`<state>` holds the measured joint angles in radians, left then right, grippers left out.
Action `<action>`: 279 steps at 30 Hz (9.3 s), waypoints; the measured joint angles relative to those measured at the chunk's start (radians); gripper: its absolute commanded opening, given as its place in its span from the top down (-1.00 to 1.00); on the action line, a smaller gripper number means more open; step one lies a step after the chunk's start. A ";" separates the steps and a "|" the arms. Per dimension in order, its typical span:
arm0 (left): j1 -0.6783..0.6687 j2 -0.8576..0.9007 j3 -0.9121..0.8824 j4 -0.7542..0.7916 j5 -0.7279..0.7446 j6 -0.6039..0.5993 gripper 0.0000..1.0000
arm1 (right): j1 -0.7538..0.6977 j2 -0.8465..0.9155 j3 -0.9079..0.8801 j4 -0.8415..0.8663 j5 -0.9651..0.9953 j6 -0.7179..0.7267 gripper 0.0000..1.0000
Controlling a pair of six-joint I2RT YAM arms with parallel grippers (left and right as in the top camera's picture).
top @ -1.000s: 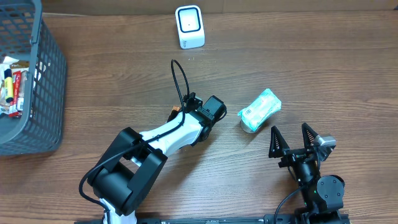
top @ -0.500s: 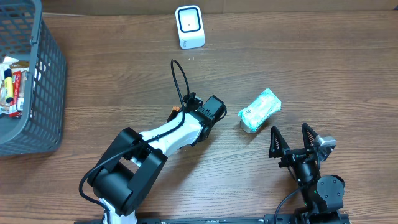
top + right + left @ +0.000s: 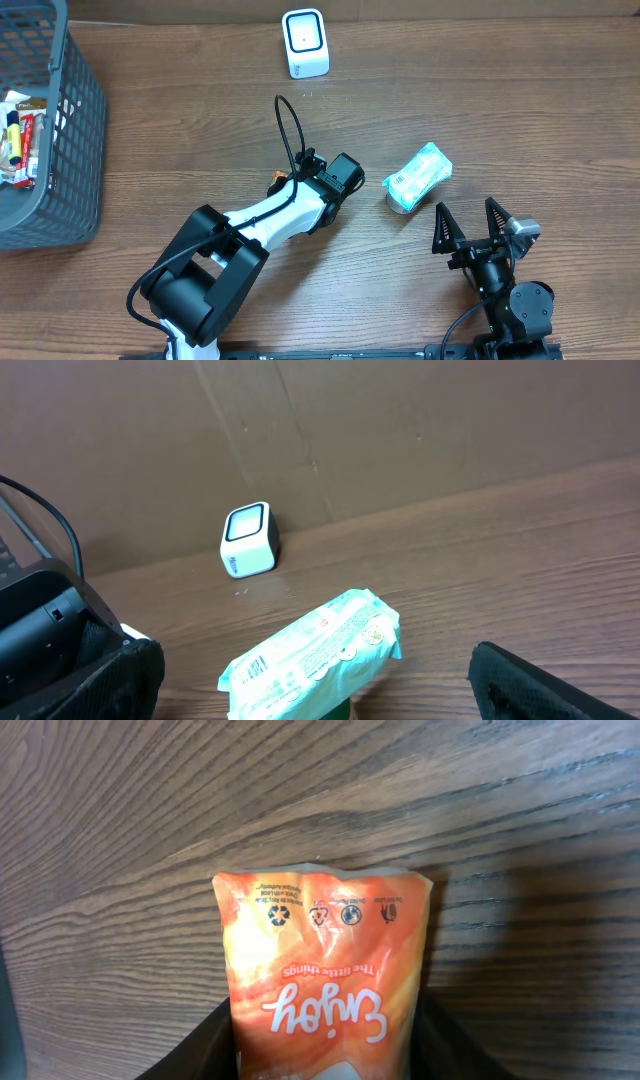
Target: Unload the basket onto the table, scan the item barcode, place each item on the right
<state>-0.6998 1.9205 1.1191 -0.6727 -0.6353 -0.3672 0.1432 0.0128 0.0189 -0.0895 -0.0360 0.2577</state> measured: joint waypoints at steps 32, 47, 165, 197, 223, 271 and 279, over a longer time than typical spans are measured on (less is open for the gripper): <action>0.105 -0.018 0.213 -0.152 0.314 0.008 0.11 | 0.000 0.000 0.000 0.000 0.000 0.000 -1.00; 0.356 -0.054 0.206 -0.189 0.741 0.150 0.14 | 0.000 0.000 0.000 0.000 0.000 0.000 -1.00; 0.291 -0.054 0.020 0.037 0.775 0.140 0.92 | 0.000 0.000 0.000 -0.001 0.000 0.001 -1.00; -0.095 0.045 0.020 -0.092 -0.277 0.051 0.92 | 0.000 0.000 0.000 0.000 0.000 0.000 -1.00; -0.169 0.066 0.020 -0.034 -0.262 -0.014 0.29 | 0.000 0.000 0.000 0.000 0.000 0.000 -1.00; 0.209 -0.004 0.131 -0.135 0.601 0.139 0.44 | 0.000 0.000 0.000 0.000 0.000 0.000 -1.00; 0.209 -0.004 0.131 -0.132 0.602 0.119 -0.05 | 0.000 0.000 0.000 0.000 0.000 0.000 -1.00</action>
<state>-0.4911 1.9167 1.2499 -0.8043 -0.0338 -0.2478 0.1436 0.0132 0.0189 -0.0898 -0.0360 0.2581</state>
